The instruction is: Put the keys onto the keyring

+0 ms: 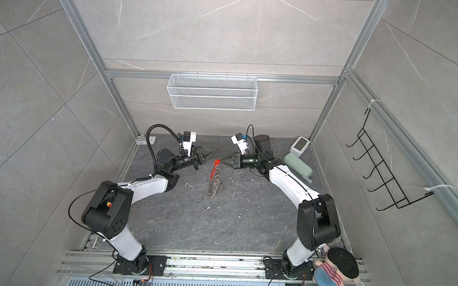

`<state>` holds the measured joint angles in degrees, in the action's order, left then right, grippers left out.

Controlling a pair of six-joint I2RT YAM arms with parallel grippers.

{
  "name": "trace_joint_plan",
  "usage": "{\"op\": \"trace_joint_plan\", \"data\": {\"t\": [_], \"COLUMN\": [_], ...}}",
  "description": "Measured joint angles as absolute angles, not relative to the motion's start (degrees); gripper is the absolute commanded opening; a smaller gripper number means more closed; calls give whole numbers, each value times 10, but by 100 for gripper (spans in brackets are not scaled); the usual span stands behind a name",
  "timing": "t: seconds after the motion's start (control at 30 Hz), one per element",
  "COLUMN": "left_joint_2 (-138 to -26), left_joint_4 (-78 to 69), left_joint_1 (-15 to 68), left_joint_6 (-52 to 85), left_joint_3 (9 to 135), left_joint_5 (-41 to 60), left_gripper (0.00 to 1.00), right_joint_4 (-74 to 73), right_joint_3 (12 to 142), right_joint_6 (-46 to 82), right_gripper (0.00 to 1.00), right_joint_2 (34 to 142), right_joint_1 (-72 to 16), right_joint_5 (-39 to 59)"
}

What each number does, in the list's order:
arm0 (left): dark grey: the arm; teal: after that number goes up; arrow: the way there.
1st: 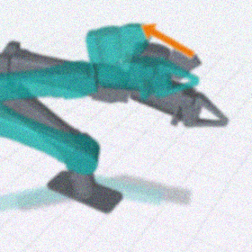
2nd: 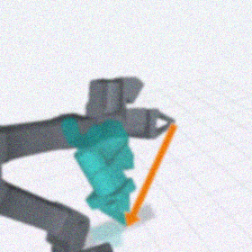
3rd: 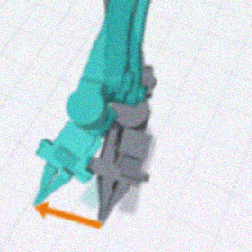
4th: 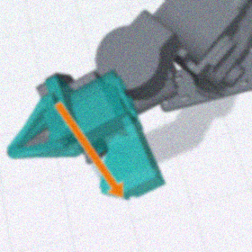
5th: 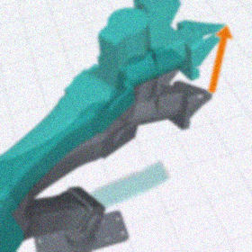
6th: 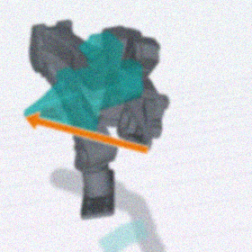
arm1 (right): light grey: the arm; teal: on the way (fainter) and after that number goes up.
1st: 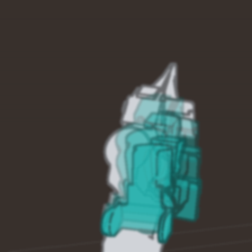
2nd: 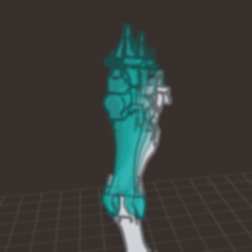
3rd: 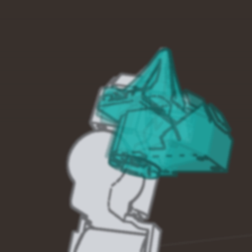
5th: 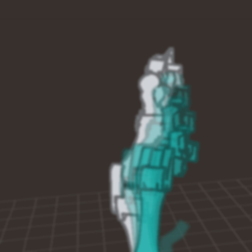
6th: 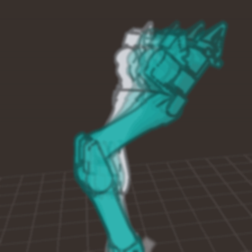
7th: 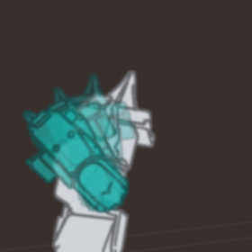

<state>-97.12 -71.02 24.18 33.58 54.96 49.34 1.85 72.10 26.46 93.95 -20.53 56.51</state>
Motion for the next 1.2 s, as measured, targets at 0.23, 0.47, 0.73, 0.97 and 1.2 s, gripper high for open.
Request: {"op": "trace_joint_plan", "data": {"t": [0.23,0.47,0.73,0.97,1.2], "left_joint_2": [-971,-930,-917,-1033,-1141], "left_joint_4": [-722,-560,-227,-53,99], "left_joint_1": [242,243,305,356,352], "left_joint_6": [345,235,-10,-158,-244], "left_joint_3": [550,541,587,641,771], "left_joint_5": [484,436,342,329,301], "left_gripper": [0,0,21,18,5], "right_joint_4": [24,76,142,148,114], "right_joint_3": [719,691,571,452,436], "right_joint_6": [257,196,167,168,151], "right_gripper": [0,0,0,0,0], "right_joint_2": [940,911,826,785,788], "right_joint_1": [-206,-203,-199,-192,-192], "right_joint_5": [561,449,179,90,151]}}
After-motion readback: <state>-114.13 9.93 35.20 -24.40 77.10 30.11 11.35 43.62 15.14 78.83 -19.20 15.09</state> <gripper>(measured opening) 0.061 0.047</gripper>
